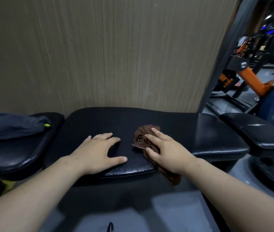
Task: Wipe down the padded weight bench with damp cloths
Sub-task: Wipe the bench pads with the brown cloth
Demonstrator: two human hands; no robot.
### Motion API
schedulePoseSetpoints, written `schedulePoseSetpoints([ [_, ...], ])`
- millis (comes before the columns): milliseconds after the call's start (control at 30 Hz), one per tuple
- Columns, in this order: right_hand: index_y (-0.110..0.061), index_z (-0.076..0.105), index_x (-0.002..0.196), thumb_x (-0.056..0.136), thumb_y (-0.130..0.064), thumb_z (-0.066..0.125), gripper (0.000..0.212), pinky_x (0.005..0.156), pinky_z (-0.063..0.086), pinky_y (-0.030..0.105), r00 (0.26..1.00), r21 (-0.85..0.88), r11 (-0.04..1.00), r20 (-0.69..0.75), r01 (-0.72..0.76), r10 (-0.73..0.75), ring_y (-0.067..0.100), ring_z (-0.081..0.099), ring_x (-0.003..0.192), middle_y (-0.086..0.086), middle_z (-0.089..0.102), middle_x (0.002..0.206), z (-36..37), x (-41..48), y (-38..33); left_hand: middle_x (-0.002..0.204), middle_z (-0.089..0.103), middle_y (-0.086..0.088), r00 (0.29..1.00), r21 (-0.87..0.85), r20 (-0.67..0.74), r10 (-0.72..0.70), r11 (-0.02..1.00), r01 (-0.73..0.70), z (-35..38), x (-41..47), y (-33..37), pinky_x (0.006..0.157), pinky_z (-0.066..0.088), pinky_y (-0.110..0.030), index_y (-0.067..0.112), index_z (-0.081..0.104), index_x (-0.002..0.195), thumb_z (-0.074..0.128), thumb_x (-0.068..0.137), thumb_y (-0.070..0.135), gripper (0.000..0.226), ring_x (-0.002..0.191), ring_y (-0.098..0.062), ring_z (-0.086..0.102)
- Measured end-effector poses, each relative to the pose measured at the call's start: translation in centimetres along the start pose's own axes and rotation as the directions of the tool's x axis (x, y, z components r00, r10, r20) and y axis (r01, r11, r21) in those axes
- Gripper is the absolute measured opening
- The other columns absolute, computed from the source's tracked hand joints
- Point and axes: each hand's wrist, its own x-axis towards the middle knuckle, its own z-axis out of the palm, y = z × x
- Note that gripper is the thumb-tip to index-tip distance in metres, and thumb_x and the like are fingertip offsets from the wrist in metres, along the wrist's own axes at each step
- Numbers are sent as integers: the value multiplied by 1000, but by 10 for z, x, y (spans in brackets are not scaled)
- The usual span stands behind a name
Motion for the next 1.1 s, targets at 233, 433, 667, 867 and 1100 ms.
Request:
schedulePoseSetpoints([
  [233, -35, 35, 150, 95, -50, 49, 58, 115, 19, 23, 988, -32, 990, -74, -141, 138, 14, 22, 148, -6, 15, 164, -22, -16, 62, 164, 19, 4, 998, -24, -11, 67, 997, -68, 10, 32, 43, 122, 15, -47, 38, 29, 152, 42, 81, 82, 85, 150, -16, 16],
  [433, -40, 34, 149, 96, -56, 41, 56, 111, 30, 36, 958, -194, 941, -135, -275, 252, 23, 28, 141, -8, 20, 162, -34, -23, 99, 163, 22, 1, 996, -43, -28, 79, 996, -80, 16, 57, 76, 121, 16, -51, 37, 32, 151, 43, 83, 80, 80, 151, -20, 15],
  [667, -45, 48, 139, 97, -46, 48, 42, 101, 40, 41, 932, -281, 892, -176, -355, 316, 29, 40, 122, -6, 37, 154, -60, -33, 152, 163, 21, -1, 997, -34, -12, 81, 996, -81, 17, 76, 93, 119, 16, -56, 37, 29, 151, 41, 85, 78, 79, 151, -22, 13],
  [867, -36, 63, 128, 91, -7, 50, 48, 108, 38, 45, 887, -69, 906, -248, -418, 391, 28, 43, 132, -10, 46, 149, -75, -41, 195, 163, 20, 3, 996, -20, -14, 89, 996, -90, 15, 80, 92, 119, 19, -53, 39, 29, 151, 39, 84, 80, 79, 151, -20, 13],
  [1100, -40, 48, 141, 97, -28, 45, 45, 112, 32, 53, 840, -31, 853, -196, -522, 507, 30, 31, 143, -3, 26, 161, -67, -33, 211, 160, 26, 6, 995, -26, -30, 97, 995, -97, 14, 87, 90, 118, 22, -52, 40, 32, 149, 36, 81, 83, 80, 147, -18, 20],
])
